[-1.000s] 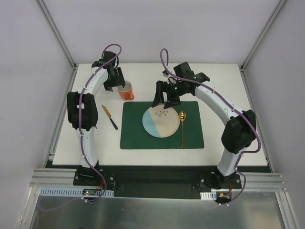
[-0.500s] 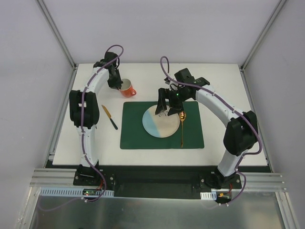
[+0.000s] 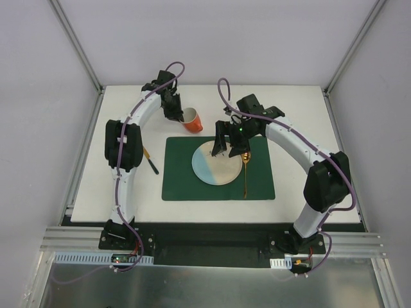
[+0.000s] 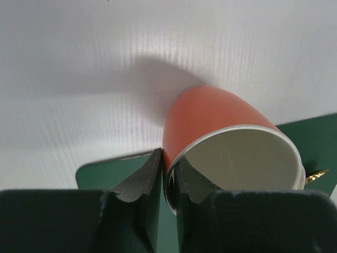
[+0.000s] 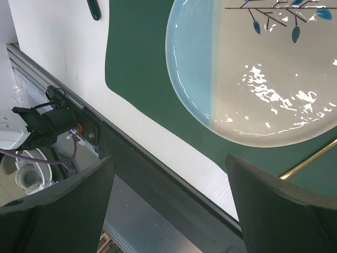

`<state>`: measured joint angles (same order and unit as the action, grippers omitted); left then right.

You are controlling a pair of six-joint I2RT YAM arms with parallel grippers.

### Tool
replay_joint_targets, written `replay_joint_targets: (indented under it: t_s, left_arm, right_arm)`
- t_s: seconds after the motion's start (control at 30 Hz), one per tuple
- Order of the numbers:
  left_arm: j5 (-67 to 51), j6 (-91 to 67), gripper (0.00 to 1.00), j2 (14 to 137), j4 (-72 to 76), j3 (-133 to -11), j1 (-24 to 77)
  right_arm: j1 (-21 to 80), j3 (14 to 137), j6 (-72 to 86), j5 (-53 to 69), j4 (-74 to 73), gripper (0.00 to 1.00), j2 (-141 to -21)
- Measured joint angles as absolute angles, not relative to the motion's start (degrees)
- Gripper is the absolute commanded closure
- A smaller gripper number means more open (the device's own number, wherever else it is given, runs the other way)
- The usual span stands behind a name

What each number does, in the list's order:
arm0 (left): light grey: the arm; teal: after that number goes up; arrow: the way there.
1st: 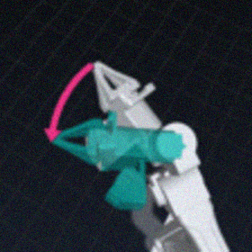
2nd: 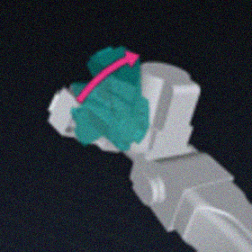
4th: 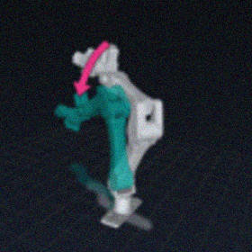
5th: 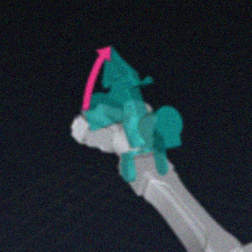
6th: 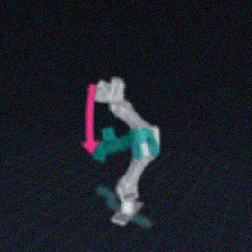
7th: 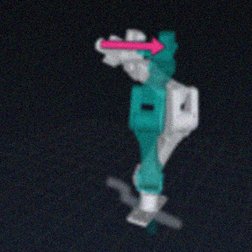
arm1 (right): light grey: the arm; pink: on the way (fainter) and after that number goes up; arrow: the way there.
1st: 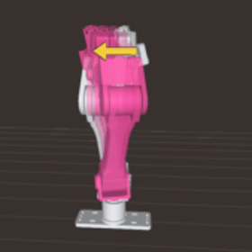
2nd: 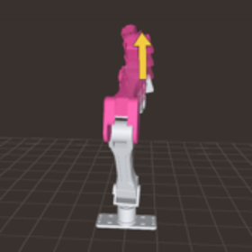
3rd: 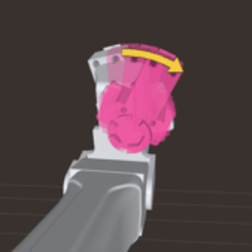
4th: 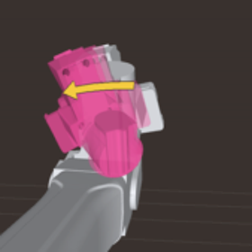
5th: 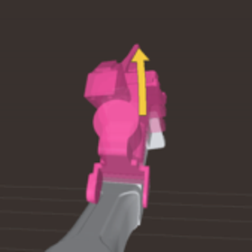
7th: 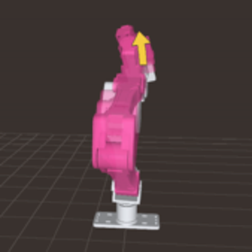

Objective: Set the dinner table for one person
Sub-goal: Move the cup to the center of the board.

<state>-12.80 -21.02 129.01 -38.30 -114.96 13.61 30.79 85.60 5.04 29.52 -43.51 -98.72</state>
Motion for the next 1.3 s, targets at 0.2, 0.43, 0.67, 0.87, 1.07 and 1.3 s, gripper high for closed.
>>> replay_joint_targets:
  t_s: [0.2,0.43,0.67,0.87,1.07,1.3]
  left_arm:
    - [-14.37,-20.67,0.79,129.05,-37.91,-115.07,14.63]
    - [-15.09,-20.51,0.53,129.05,-37.54,-115.20,14.59]
    - [-15.31,-20.49,0.41,129.05,-37.30,-115.28,14.63]
    - [-15.88,-21.52,0.25,129.05,-37.30,-115.61,14.70]
    - [-16.03,-22.81,0.23,128.99,-37.17,-118.30,15.38]
    - [-16.05,-23.27,0.23,128.86,-37.10,-118.78,16.58]
  right_arm:
    - [30.79,85.34,5.13,29.12,-43.38,0.11,-98.72]
    - [31.00,84.49,5.30,29.10,-43.18,0.12,-98.67]
    - [31.14,84.49,5.30,28.60,-43.13,0.12,-98.41]
    - [31.11,84.49,5.28,27.81,-43.18,0.12,-98.39]
    - [31.11,84.49,5.28,27.81,-43.22,0.11,-98.39]
    - [31.11,84.47,5.26,27.64,-43.59,0.12,-98.37]
